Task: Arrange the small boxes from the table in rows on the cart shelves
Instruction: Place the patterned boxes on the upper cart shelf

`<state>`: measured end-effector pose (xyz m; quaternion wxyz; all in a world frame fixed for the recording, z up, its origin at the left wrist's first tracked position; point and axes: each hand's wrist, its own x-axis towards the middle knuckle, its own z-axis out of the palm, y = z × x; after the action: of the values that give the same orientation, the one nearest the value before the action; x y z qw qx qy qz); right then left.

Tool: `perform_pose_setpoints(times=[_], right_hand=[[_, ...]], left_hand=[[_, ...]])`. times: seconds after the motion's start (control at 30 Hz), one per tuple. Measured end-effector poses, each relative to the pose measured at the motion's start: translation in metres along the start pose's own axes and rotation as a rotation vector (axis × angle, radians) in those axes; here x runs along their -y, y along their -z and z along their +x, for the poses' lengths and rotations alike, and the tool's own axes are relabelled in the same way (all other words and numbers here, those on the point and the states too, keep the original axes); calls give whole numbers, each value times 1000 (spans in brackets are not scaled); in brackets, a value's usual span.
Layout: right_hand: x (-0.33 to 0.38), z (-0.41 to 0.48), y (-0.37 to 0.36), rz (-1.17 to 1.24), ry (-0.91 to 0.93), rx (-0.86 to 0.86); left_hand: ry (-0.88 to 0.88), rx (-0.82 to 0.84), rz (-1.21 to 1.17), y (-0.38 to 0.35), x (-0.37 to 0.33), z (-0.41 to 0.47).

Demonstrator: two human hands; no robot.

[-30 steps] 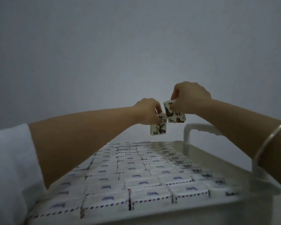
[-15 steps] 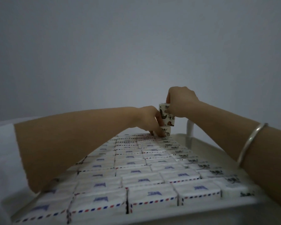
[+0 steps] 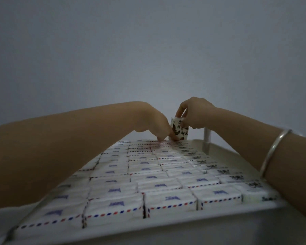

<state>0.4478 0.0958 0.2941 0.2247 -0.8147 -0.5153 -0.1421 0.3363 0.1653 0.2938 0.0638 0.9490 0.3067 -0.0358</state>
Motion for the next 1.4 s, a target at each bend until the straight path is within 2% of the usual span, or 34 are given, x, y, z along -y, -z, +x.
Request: perform_pose_setpoints(times=[0.13, 0.3, 0.47, 0.57, 0.7, 0.87, 0.97, 1.03, 1.1, 1.2, 1.4], right_hand=[[0, 1, 0, 45, -11, 33], [1, 1, 0, 197, -24, 145], [1, -3, -10, 166, -10, 297], [1, -3, -8, 180, -30, 268], [4, -5, 0, -26, 39, 106], [6, -10, -1, -92, 50, 264], [8, -16, 1, -92, 49, 429], [11, -22, 4, -142, 57, 464], [16, -27, 6, -196, 83, 421], [29, -45, 17, -196, 181, 220], [93, -148, 37, 114, 401, 22]], left_hand=[[-2, 122, -23, 5, 3, -6], [-36, 135, -14, 6, 2, -10], [-14, 124, -37, 3, 3, -11], [-15, 148, -28, 5, 2, -13], [1, 151, -37, 5, 2, -13], [-13, 100, -118, 15, 5, -16], [-48, -27, -212, 26, 3, -32], [-49, -99, -240, 29, 2, -46], [-34, -117, -222, 28, 5, -60], [10, -146, -150, 24, 11, -94], [-16, -451, -171, -3, 26, -199]])
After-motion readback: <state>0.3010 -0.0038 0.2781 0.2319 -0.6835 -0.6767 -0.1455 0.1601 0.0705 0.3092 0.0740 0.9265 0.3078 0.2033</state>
